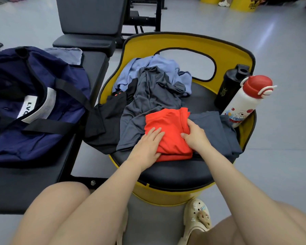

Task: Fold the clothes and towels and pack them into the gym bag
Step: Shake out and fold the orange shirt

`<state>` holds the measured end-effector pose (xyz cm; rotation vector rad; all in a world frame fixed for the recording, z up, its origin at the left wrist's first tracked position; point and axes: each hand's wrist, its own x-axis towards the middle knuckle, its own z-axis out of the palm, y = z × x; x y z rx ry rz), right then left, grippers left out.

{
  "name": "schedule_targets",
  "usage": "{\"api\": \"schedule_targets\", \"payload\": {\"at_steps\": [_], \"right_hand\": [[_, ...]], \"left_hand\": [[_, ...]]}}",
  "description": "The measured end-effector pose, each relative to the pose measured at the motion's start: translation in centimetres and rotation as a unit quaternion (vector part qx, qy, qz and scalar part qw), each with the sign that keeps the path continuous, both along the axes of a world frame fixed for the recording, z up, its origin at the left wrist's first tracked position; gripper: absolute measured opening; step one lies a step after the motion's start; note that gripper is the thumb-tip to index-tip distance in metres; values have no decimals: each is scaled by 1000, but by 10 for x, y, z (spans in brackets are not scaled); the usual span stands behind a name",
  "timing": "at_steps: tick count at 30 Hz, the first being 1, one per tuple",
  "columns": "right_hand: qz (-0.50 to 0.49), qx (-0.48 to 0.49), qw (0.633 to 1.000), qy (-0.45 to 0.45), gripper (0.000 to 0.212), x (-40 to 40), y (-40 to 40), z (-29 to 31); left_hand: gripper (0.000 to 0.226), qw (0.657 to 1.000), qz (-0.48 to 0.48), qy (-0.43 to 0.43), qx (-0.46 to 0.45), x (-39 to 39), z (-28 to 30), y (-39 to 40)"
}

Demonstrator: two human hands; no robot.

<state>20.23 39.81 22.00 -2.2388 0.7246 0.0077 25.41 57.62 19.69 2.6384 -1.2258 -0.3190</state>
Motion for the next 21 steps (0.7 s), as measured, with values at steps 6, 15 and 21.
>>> {"api": "schedule_targets", "payload": {"at_steps": [6,15,21], "right_hand": [[-2,-7,1000,-10,59,-1,4,3],[84,-162,983,13,72,-9,23,-2],[173,-363,904,-141,48,-8,36,-10]], "left_hand": [[81,999,-16,-26,41,-12,-4,7],[65,996,-29,-54,62,-33,5,21],[36,941,253,66,-213,4,5,25]]}}
